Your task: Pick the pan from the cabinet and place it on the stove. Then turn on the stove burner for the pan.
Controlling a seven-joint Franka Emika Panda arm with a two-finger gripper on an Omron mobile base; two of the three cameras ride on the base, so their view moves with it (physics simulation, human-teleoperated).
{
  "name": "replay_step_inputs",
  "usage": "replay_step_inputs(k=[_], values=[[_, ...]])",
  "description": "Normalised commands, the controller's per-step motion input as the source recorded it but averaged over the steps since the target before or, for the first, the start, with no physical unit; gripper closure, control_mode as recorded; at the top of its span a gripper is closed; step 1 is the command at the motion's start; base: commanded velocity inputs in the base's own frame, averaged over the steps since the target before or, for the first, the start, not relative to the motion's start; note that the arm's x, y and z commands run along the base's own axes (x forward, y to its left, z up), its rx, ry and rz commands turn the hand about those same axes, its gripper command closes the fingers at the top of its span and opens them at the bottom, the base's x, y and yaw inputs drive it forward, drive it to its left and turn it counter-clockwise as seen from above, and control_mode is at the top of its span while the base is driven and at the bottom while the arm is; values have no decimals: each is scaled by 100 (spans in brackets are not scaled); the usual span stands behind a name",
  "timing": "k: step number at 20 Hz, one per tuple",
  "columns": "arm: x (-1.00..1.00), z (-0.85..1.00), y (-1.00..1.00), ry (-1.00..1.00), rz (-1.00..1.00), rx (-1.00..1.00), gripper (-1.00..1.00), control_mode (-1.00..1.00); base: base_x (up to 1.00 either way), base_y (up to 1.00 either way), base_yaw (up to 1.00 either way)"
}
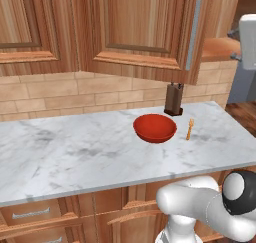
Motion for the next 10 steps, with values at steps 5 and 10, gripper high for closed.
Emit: replay_step_inputs(k=[5, 10], values=[[26, -10, 19, 16, 1, 14, -100, -100, 0, 0, 0], [34, -17, 10, 13, 0, 15, -100, -100, 0, 0, 0]])
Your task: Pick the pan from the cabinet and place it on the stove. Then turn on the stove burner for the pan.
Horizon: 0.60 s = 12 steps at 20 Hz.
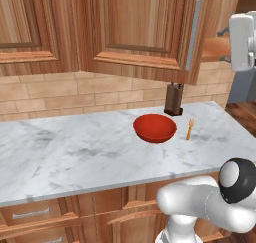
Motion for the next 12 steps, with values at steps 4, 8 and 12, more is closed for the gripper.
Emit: replay_step_inputs(k=[4, 8, 12], values=[[42, -16, 3, 12, 0, 18, -100, -100, 0, 0, 0], [27, -8, 9, 10, 0, 16, -100, -100, 0, 0, 0], [8, 0, 24, 7, 1, 7, -100, -100, 0, 0, 0]])
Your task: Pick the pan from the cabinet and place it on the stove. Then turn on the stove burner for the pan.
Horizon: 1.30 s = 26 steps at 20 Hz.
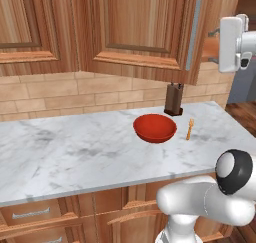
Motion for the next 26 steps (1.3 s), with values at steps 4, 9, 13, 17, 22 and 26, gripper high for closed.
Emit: replay_step_inputs(k=[4, 9, 13, 17, 22, 26], values=[[7, -1, 33, 9, 3, 0, -100, -100, 0, 0, 0], [2, 0, 50, 6, 5, 0, -100, -100, 0, 0, 0], [-39, 0, 64, 1, 10, 0, -100, -100, 0, 0, 0], [-95, 0, 69, 0, 15, 0, -100, -100, 0, 0, 0], [-89, 0, 72, 0, 16, 0, -100, -100, 0, 0, 0], [-77, 0, 82, 0, 15, 0, -100, -100, 0, 0, 0]])
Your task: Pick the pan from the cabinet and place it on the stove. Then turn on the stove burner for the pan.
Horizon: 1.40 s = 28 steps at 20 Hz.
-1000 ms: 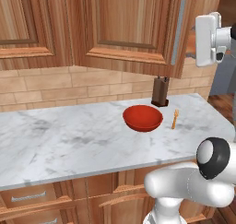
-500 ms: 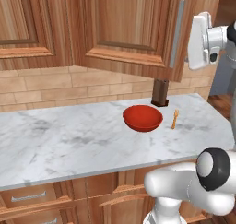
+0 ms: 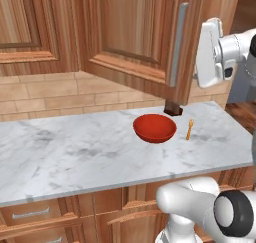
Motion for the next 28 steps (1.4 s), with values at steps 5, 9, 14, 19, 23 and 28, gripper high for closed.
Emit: replay_step_inputs(k=[5, 9, 14, 19, 23, 28], values=[[-67, 0, 84, 0, 12, 0, -100, -100, 0, 0, 0], [-55, 0, 84, 0, 10, 0, -100, -100, 0, 0, 0], [-46, 0, 78, 1, 9, 0, -100, -100, 0, 0, 0], [-35, 0, 75, 2, 7, 0, -100, -100, 0, 0, 0], [-21, -1, 65, 1, 4, 0, -100, -100, 0, 0, 0], [-14, -1, 40, 1, 4, -1, -100, -100, 0, 0, 0]])
